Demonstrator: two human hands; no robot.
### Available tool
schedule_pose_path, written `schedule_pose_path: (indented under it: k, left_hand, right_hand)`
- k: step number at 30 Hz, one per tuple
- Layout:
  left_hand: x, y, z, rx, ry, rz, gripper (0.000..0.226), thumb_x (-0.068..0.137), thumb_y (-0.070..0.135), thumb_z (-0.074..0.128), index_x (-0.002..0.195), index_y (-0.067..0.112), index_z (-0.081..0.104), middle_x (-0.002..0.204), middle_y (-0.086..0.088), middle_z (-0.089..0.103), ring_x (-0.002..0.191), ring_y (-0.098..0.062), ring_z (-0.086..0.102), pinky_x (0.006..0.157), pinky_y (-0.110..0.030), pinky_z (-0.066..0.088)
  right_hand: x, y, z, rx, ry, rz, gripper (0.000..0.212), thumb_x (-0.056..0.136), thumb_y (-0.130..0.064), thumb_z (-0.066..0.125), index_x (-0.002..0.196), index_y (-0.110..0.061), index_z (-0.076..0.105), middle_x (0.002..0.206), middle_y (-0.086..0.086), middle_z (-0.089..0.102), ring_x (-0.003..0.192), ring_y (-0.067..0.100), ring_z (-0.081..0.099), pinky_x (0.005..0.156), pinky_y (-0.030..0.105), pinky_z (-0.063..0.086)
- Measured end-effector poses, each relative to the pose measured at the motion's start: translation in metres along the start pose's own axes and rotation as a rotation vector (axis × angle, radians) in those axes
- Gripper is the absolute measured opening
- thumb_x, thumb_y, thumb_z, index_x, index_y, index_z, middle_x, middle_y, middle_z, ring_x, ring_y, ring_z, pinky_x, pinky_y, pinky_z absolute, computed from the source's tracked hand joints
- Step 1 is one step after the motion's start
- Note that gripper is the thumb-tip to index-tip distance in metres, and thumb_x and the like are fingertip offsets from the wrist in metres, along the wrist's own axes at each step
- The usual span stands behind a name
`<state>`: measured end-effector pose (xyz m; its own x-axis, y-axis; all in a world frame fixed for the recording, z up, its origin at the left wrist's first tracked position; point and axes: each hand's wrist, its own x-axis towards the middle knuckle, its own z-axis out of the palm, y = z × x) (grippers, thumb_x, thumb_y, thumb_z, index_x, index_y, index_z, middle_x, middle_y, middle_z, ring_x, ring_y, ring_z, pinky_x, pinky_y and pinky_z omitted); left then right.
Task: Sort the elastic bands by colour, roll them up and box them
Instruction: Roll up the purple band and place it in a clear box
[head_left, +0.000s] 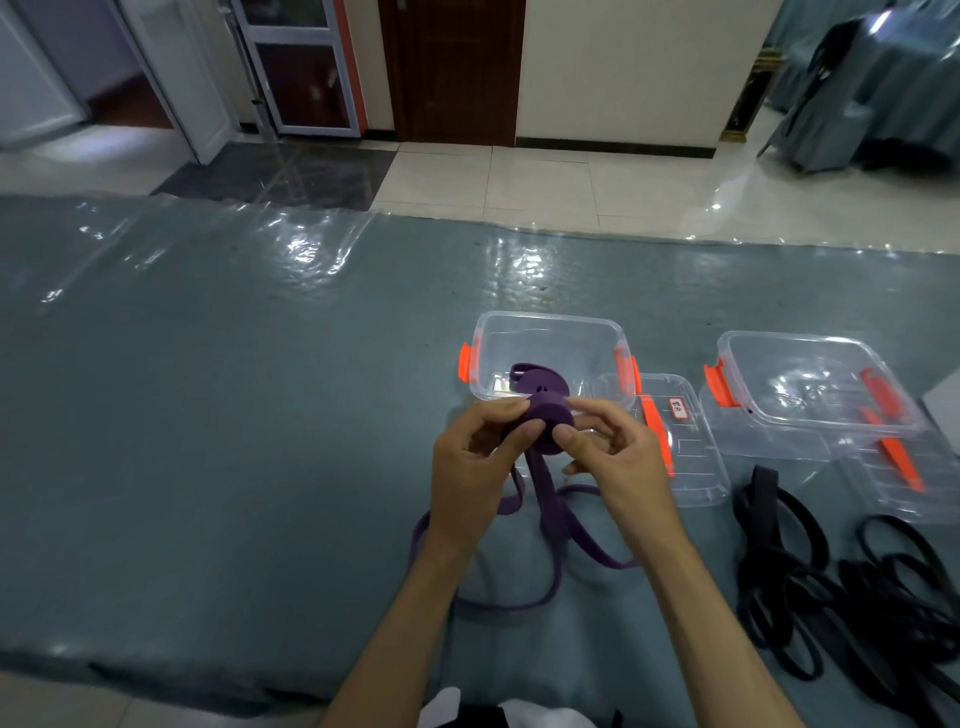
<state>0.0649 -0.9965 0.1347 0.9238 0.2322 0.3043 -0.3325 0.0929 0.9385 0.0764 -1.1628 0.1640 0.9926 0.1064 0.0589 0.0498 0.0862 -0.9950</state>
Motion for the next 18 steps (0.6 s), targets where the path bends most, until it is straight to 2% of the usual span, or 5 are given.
schedule_pose_path:
  k: [3,7,11,14,18]
  left_hand:
    - [-0.002,-0.005,-0.001,0.037,-0.002,0.026,0.015,0.093,0.015,0.079,0.108,0.012,0.076,0.109,-0.003,0.075,0.105,-0.028,0.073,0.089,-0.03,0.061]
    - [0.0,-0.004,-0.002,0.105,-0.023,-0.016,0.025,0.095,0.029,0.076,0.114,0.013,0.077,0.109,0.001,0.077,0.105,-0.029,0.074,0.088,-0.045,0.064]
    - [0.002,-0.002,-0.007,0.082,-0.153,-0.02,0.038,0.092,0.015,0.079,0.129,0.009,0.072,0.122,-0.005,0.073,0.117,-0.031,0.07,0.097,-0.045,0.06]
    - [0.004,0.0,-0.008,0.117,-0.2,-0.036,0.048,0.091,0.01,0.077,0.138,0.012,0.067,0.123,-0.009,0.07,0.117,-0.032,0.067,0.101,-0.046,0.058]
    - [0.004,0.0,-0.007,0.15,-0.178,0.001,0.046,0.093,0.006,0.076,0.137,0.013,0.068,0.124,-0.003,0.073,0.118,-0.028,0.069,0.103,-0.043,0.057]
  right_hand:
    - [0.002,0.002,-0.004,-0.047,-0.07,0.005,0.033,0.085,-0.028,0.081,0.118,-0.027,0.076,0.11,0.004,0.079,0.098,0.024,0.077,0.077,0.037,0.066]
    - [0.003,-0.004,-0.007,-0.009,-0.109,0.021,0.035,0.083,-0.027,0.083,0.117,-0.031,0.077,0.108,0.005,0.081,0.094,0.026,0.08,0.08,0.03,0.065]
    - [0.008,-0.005,-0.012,-0.027,-0.043,0.006,0.035,0.085,-0.014,0.083,0.119,-0.023,0.076,0.111,0.006,0.079,0.095,0.027,0.079,0.085,0.037,0.066]
    - [0.009,-0.004,-0.013,-0.024,-0.034,-0.004,0.034,0.088,-0.008,0.081,0.119,-0.019,0.076,0.111,0.008,0.078,0.096,0.029,0.079,0.086,0.041,0.066]
    - [0.01,-0.003,-0.012,-0.083,-0.057,-0.072,0.045,0.087,-0.006,0.083,0.126,-0.026,0.071,0.11,0.001,0.077,0.1,0.021,0.077,0.087,0.033,0.064]
